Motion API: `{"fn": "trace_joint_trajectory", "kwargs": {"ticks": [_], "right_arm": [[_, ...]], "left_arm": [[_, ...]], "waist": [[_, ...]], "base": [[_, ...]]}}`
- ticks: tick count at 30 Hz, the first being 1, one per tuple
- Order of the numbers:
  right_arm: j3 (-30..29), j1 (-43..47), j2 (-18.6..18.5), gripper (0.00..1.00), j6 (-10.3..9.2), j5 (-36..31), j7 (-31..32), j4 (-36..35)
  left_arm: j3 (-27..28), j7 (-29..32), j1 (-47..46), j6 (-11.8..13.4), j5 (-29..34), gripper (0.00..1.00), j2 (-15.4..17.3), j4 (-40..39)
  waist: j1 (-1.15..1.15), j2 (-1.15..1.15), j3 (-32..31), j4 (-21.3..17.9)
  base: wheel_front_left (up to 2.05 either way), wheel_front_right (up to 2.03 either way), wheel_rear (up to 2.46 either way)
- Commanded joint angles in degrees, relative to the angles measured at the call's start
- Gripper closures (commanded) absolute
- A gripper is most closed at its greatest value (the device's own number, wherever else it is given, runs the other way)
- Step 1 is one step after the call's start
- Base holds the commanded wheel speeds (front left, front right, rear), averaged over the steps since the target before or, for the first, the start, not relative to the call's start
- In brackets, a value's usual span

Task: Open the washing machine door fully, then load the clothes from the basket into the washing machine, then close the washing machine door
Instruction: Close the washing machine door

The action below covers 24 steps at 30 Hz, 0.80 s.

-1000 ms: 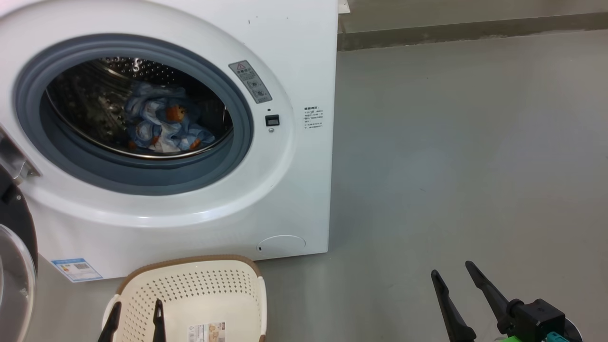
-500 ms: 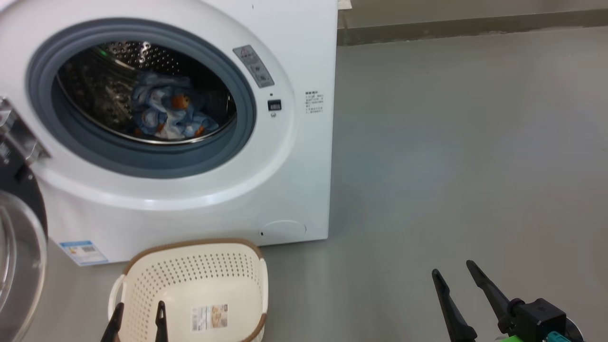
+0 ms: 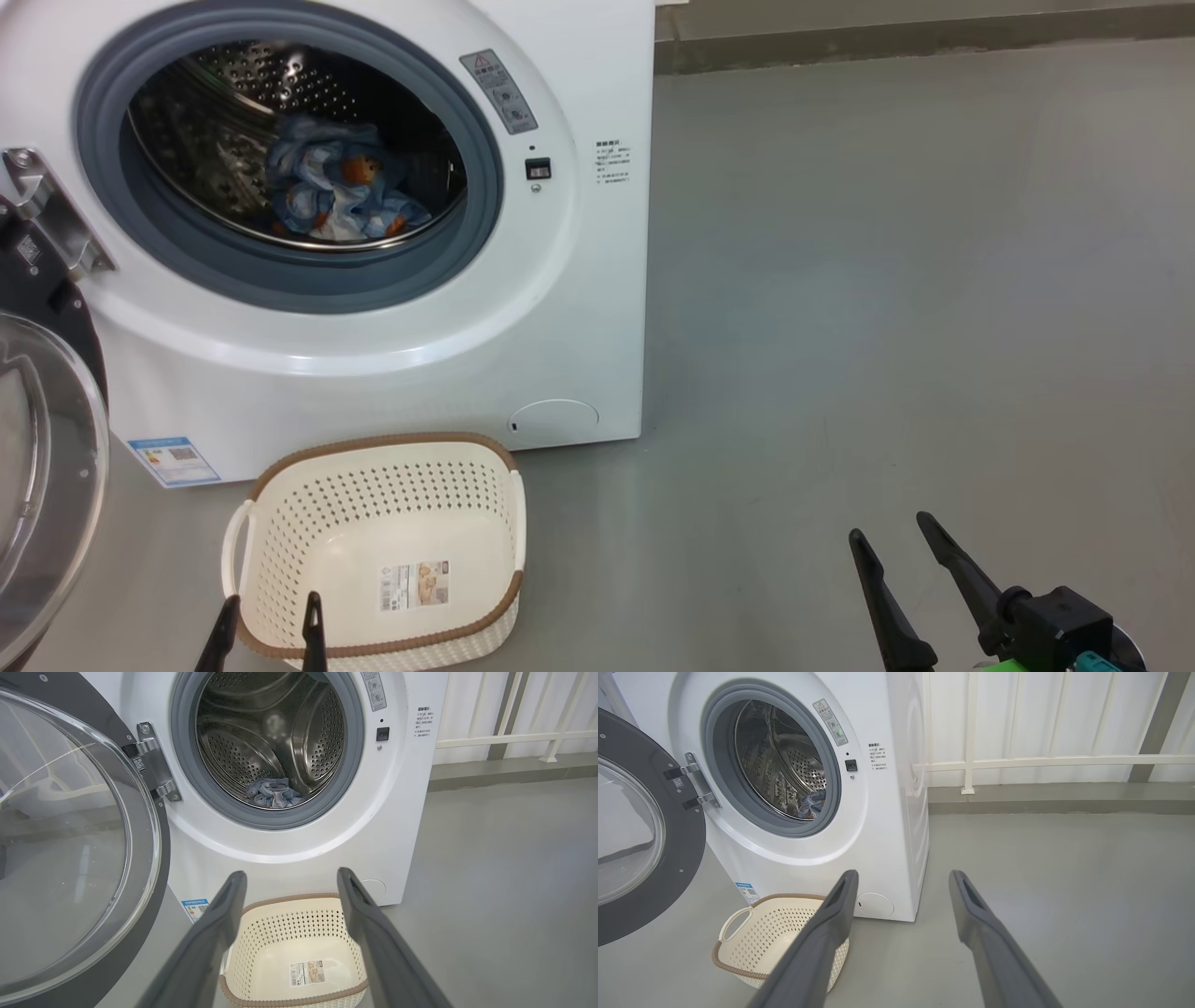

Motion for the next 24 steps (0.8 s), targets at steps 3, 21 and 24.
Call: {"fn": "trace_joint_trajectory", "kwargs": {"ticks": [3,21,24], "right_arm": [[1.25,-1.30,-0.21,0.00,0.09,-0.58,-0.42,-1.33],[1.07,-1.29,-0.11,0.00,0.09,-0.78,-0.28,-1.32],[0.89,-1.13,-0.12,0.00,0.09,-0.84,-0.32,-1.44]], "left_arm": [[1.77,-0.59,-3.37,0.46,0.36,0.00,1.23,-1.05],[1.43,-0.89,-3.85,0.76,-0.18,0.00,1.49,-0.48],[1.26,-0.96,-3.99,0.71,-0.23,0.00,1.50,-0.35]], "waist": [[0.00,0.00,0.03,0.03],[0.00,0.00,-0.08,0.50],[0.00,0.00,-0.17,0.84]], "base": [[0.00,0.00,0.00],[0.00,0.00,0.00],[0.00,0.00,0.00]]}}
